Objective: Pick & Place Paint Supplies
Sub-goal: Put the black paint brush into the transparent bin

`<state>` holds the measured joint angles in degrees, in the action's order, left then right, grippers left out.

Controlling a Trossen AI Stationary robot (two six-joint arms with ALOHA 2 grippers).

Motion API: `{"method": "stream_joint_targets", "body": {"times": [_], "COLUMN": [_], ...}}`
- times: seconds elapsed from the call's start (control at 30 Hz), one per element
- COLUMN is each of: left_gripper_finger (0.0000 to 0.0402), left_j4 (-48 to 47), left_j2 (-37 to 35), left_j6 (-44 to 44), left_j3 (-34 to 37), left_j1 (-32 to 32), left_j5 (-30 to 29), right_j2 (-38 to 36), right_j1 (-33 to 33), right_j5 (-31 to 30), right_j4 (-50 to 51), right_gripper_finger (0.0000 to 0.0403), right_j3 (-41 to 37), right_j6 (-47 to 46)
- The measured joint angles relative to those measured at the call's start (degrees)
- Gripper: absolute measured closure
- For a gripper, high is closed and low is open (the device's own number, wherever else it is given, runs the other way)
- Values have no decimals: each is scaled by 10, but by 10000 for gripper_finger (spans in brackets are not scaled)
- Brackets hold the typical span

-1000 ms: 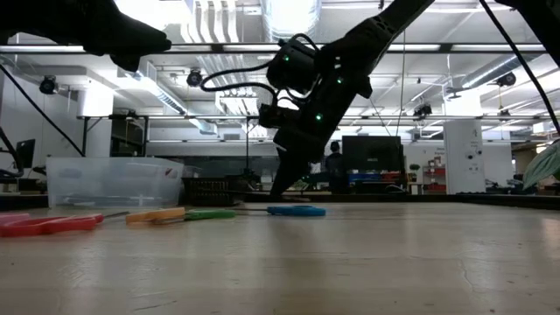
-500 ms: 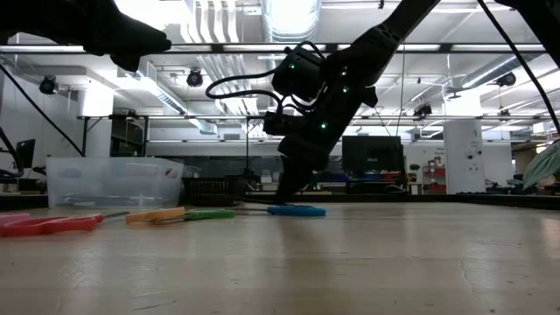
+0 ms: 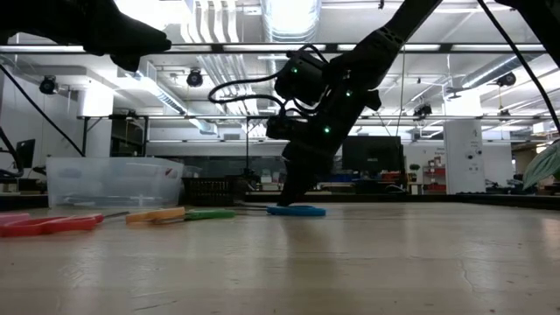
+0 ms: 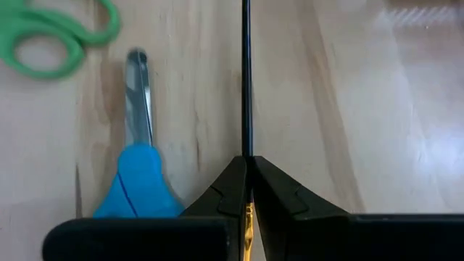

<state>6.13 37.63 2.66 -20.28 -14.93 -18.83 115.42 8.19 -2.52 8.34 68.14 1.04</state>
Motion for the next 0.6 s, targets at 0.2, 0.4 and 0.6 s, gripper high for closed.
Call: {"method": "stream_joint_targets", "body": {"times": [0.2,0.4,0.6], "left_gripper_finger": [303,303,303], "left_j4": [0,0,-2], "left_j2": [0,0,0], "left_j6": [0,0,0], "left_j3": [0,0,0], "left_j1": [0,0,0], "left_j5": [0,0,0], "right_j2": [-2,-2,-1], "right_j1": [0,0,0], "right_j5": [-1,-5,-5], "right_j4": [-15,-33,-36], "right_gripper_finger": [387,387,365], "right_j3": [-18,-23,-21], "right_j6": [0,-9,-16]}}
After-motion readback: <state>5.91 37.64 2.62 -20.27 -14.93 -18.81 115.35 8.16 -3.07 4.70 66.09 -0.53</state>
